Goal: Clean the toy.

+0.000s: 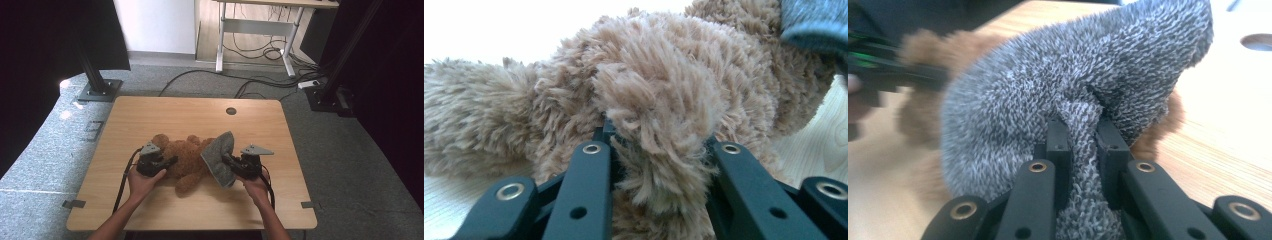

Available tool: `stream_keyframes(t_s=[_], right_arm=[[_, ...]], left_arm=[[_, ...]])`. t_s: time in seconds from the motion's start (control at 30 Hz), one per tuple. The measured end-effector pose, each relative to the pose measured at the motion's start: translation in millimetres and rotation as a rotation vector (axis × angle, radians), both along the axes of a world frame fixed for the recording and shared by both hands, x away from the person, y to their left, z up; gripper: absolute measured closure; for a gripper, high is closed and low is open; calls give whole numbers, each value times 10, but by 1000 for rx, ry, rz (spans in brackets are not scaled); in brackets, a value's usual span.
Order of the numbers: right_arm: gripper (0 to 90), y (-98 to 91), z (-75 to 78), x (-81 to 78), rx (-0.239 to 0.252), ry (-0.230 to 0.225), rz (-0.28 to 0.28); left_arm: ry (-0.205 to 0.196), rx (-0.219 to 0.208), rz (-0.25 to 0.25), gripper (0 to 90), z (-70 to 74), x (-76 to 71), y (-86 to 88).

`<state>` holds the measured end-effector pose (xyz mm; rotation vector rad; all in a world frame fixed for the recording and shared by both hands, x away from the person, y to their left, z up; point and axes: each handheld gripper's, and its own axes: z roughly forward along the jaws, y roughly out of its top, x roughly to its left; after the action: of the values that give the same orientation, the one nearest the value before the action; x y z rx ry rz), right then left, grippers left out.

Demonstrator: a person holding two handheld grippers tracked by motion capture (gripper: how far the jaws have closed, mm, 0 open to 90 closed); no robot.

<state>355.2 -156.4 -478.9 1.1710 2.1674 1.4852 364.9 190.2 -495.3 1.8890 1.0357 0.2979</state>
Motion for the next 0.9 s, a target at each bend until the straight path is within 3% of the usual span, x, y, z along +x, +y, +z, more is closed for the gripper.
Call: stream_keyframes(t_s=[0.1,0.2,0.4,0.5,0.6,0.77,0.8,0.9], right_arm=[[803,20,21,-86,20,10,46],[803,124,-25,-217,-12,18,99],[803,149,-168,-182,-4,67,111],[802,100,-232,-223,2,93,120],[801,42,-252,-292,17,106,123],[801,-25,-62,-380,82,44,112],[801,-8,19,-375,87,16,106],[801,42,131,-336,94,-9,105]], left_arm=[[4,-1,2,715,1,-6,-2],[-2,-9,-3,715,-2,-40,-5],[-2,-35,-43,717,-42,-114,26],[-8,-24,-76,723,-71,-220,23],[-15,-13,-78,728,-91,-294,7],[-31,9,-85,733,-129,-443,-27],[-32,13,-86,734,-132,-460,-33],[-41,25,-87,736,-143,-513,-49]])
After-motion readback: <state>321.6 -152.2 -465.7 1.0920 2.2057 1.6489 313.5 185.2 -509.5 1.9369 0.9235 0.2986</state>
